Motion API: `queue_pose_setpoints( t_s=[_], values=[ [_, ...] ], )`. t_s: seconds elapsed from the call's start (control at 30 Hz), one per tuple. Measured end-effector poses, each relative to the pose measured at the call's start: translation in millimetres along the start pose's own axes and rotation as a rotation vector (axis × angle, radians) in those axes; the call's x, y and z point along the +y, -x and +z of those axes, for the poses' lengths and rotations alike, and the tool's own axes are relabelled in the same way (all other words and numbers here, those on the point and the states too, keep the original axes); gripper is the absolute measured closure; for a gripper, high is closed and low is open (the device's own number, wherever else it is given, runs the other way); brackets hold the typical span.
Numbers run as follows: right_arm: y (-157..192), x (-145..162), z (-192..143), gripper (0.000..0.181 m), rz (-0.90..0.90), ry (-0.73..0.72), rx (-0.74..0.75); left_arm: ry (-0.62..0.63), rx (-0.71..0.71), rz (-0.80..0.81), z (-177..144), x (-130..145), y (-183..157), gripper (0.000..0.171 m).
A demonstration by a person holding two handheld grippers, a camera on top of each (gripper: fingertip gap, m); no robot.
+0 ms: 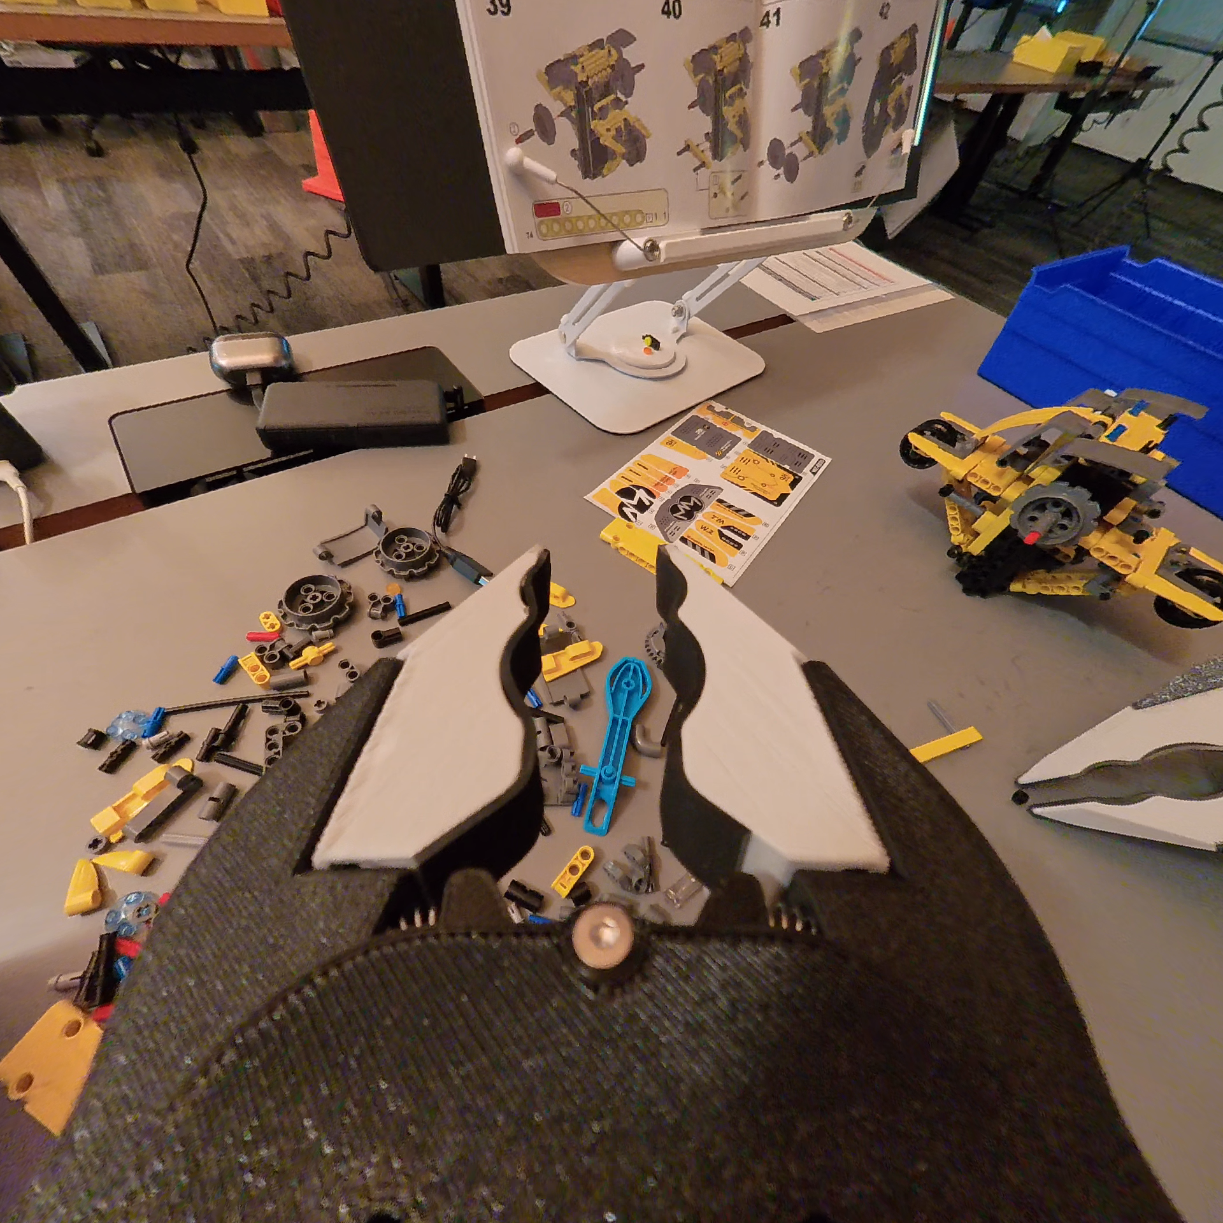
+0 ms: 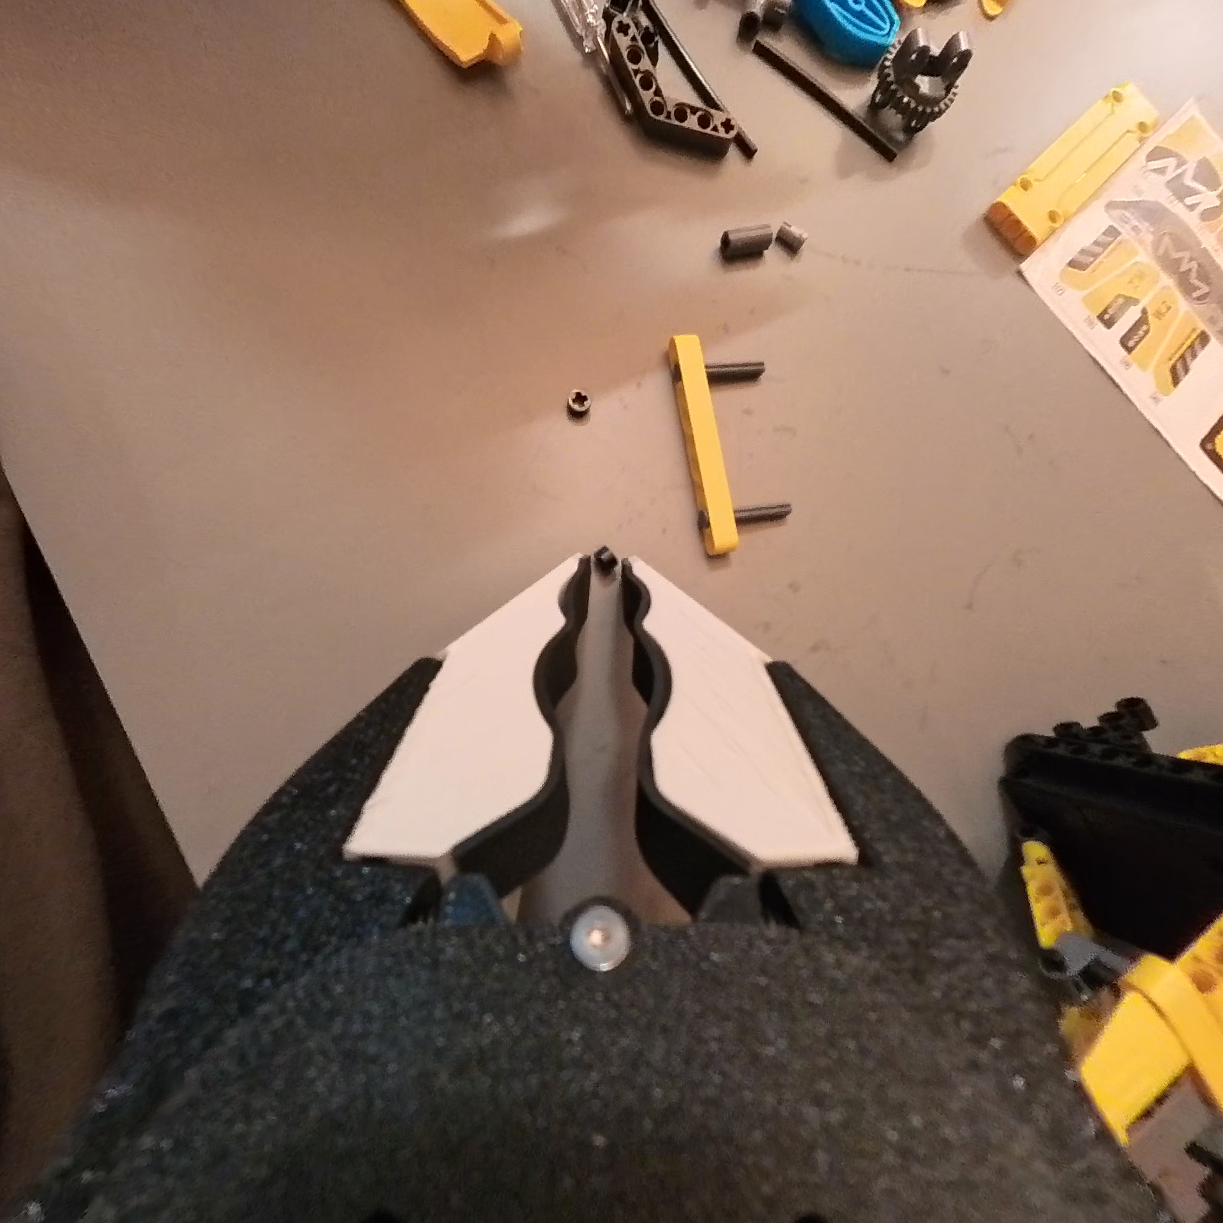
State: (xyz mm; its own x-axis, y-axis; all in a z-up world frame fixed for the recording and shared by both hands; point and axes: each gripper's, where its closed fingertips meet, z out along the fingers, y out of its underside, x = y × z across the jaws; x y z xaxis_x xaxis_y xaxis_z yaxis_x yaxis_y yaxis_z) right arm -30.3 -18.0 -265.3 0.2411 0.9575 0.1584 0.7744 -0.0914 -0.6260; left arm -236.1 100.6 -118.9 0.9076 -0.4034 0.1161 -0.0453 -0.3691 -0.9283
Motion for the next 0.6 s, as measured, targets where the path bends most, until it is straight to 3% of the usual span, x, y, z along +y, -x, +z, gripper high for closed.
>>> queue_pose_setpoints(
  t_s=[0.23,0.47,0.6],
  values=[
    [-4,-5,3,0.178,-0.029,-0.012,0.020,-0.003,-0.005,0.002,-1,-1,1,0.140],
    [-10,-4,5,0.178,-0.183,0.039,0.158,-0.006,-0.012,0.001,-3,-1,4,0.140],
    [0,-3,3,0.176,-0.235,0.065,0.150,-0.002,-0.015,0.001,-3,0,5,0.140]
  ],
)
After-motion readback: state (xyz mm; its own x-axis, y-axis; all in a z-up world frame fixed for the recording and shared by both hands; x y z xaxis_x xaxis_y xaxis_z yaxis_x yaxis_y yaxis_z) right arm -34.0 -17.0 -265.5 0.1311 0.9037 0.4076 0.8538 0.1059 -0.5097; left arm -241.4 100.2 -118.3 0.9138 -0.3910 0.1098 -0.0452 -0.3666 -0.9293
